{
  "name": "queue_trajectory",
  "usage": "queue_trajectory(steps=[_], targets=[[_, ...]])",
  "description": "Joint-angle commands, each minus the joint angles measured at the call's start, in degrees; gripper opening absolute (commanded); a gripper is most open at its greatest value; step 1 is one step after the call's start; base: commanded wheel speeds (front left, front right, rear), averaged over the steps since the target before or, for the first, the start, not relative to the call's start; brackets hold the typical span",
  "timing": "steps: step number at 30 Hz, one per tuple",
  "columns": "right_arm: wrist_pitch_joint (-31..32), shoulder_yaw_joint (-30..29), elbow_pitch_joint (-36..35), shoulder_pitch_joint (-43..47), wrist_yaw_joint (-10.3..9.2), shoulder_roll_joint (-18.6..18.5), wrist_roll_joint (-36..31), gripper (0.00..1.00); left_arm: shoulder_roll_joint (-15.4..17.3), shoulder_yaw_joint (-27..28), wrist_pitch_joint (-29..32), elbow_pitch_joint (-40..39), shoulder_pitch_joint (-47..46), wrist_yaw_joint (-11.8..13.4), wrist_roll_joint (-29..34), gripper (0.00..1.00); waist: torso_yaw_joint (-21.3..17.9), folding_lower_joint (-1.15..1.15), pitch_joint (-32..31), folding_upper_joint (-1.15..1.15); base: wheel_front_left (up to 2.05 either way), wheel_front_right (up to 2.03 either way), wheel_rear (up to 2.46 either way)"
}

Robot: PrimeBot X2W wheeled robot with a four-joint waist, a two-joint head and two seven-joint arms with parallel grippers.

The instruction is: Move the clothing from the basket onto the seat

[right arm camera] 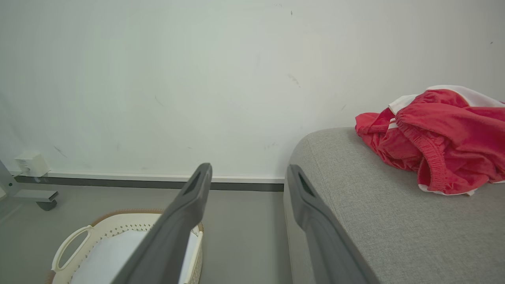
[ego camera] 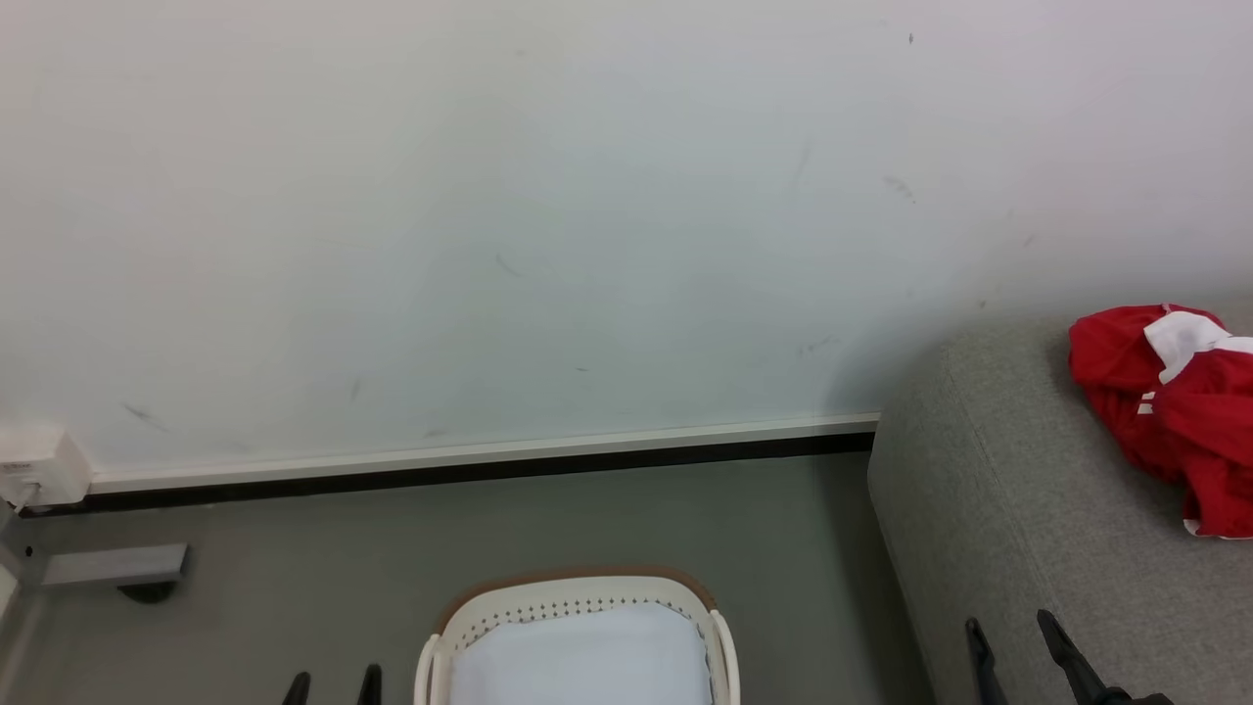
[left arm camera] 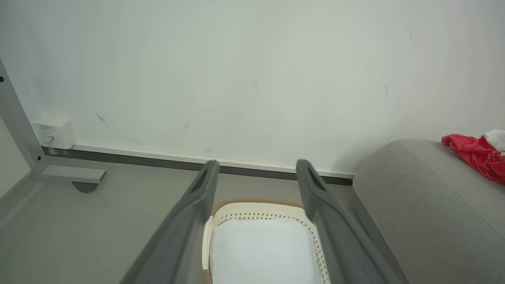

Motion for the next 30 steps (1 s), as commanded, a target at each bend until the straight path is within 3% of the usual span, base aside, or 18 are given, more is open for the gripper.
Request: queue_trajectory(steps=[1,14,15,19,30], targets=[[-0.2,-0.2,0.1,0.1,-0.13,-0.2,-0.4,1.0,0.0,0.3,0.0,0.1,-0.1,-0.1,0.7,1.0,0.0,0.0,0.1,0.0,0.0,0.0,0.0],[-0.2,-0.6,0.5,-0.2,-0.13,-0.2,0.0,1.0,-0.4,0.3,0.0,0.6,-0.6,-0.2,1.1,1.0,0.2,0.0,0.4,0.0,0.0,0.0,0.0],[0.0,-0.3,0.3,-0.1,0.0,0.0,0.0,0.0,-0.4,0.3,0.0,0.6,-0.3,-0.2,0.5,0.0,0.2,0.0,0.4,0.0,0.0,0.0,0.0],[0.4,-0.3,1.5,0.3,0.0,0.2,0.9,0.0,-0.7,0.3,0.3,2.0,-0.1,-0.2,-0.5,0.0,0.2,0.01,0.5,0.0,0.0,0.0,0.0],[3.6,-1.7,0.5,-1.0,-0.01,0.1,13.5,0.0,-0.8,1.2,3.6,2.0,-2.4,-0.2,-12.1,0.0,0.5,0.01,0.9,0.0,0.0,0.0,0.0]])
